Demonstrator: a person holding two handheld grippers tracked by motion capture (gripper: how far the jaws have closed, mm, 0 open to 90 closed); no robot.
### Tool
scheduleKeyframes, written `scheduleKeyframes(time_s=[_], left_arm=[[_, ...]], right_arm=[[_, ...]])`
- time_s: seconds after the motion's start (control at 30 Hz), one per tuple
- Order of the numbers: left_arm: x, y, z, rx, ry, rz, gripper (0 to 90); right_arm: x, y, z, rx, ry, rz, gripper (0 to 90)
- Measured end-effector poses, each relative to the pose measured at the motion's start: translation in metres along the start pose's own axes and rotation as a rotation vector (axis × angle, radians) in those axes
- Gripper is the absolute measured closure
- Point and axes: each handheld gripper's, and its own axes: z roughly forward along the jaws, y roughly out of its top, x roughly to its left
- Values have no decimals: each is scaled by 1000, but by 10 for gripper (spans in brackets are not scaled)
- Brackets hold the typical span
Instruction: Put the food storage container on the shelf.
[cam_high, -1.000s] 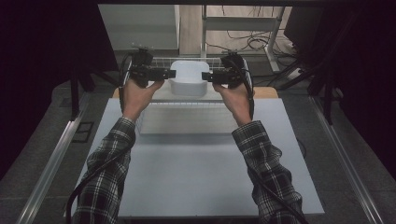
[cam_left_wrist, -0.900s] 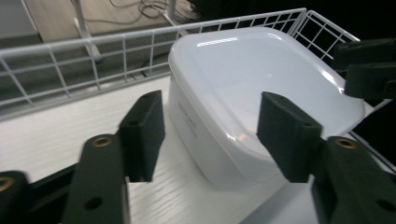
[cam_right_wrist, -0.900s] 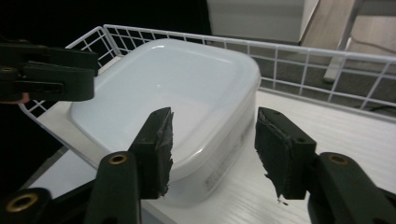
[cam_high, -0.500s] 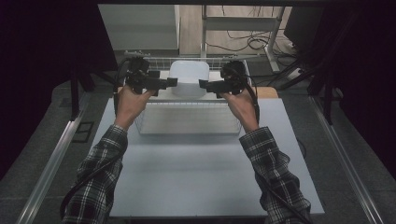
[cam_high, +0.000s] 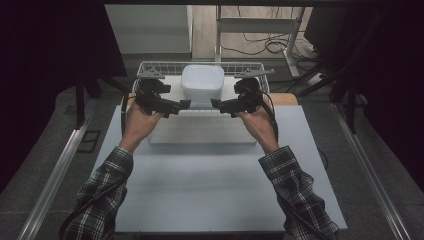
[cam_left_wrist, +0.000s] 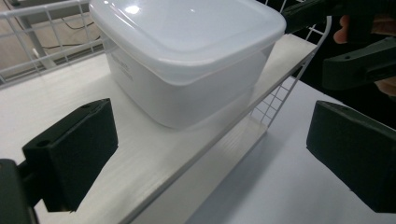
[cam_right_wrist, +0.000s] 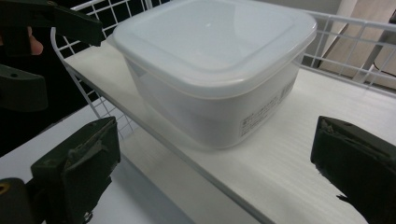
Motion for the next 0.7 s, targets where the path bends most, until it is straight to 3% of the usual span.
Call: scheduleKeyframes(time_s=[0.4,0.7], left_arm=[[-5,-20,-5,7,-27,15,25],[-19,-33,-7,22,-69,54,26]], right_arm=[[2,-13,-1,10,17,-6,11],[5,-22,-13,25,23,-29,27]])
